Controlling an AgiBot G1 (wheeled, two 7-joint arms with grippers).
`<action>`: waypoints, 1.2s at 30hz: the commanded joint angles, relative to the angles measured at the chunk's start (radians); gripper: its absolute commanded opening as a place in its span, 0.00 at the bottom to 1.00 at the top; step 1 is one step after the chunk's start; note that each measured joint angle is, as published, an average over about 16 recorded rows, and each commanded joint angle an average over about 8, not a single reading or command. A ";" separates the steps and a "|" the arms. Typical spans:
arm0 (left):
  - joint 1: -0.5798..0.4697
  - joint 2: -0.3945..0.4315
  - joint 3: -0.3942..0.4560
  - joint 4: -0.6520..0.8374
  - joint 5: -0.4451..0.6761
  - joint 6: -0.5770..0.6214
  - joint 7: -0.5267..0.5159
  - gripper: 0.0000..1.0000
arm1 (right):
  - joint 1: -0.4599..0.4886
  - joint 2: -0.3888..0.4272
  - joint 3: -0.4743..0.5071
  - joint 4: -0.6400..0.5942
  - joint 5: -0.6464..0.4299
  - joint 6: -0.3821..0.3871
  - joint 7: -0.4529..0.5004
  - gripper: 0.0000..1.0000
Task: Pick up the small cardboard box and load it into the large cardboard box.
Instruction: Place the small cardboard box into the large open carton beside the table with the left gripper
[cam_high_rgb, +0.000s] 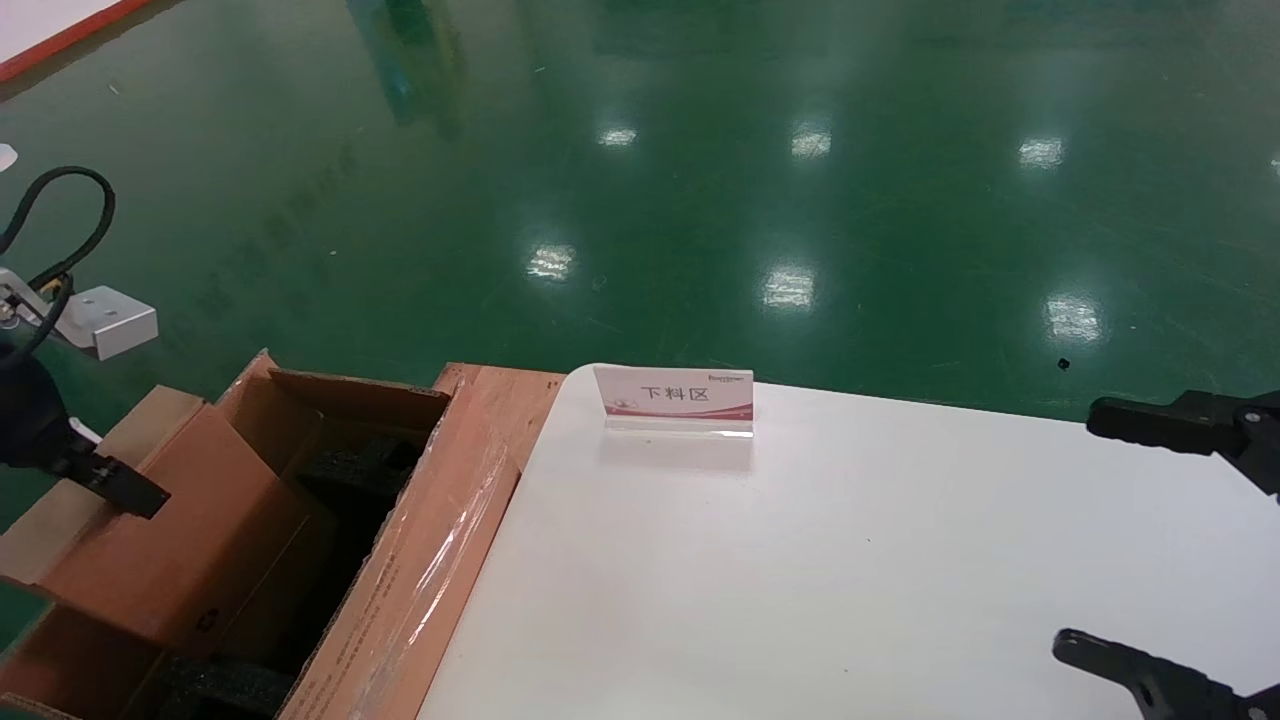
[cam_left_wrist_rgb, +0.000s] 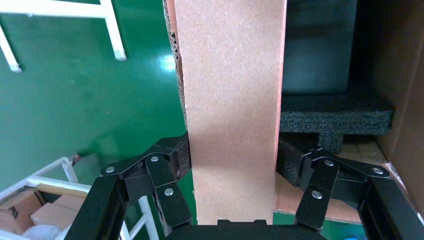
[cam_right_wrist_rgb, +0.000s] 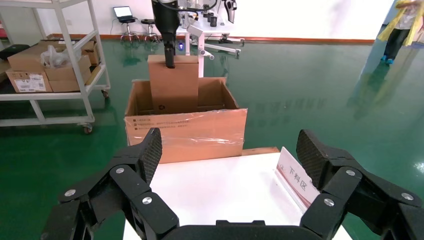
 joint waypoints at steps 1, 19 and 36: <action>0.015 0.002 0.002 0.006 0.000 -0.009 -0.003 0.00 | 0.000 0.000 0.000 0.000 0.000 0.000 0.000 1.00; 0.090 0.033 0.012 0.070 0.019 -0.065 -0.003 0.00 | 0.000 0.000 -0.001 0.000 0.001 0.000 -0.001 1.00; 0.153 0.058 0.007 0.150 0.018 -0.132 0.005 0.00 | 0.000 0.001 -0.002 0.000 0.001 0.001 -0.001 1.00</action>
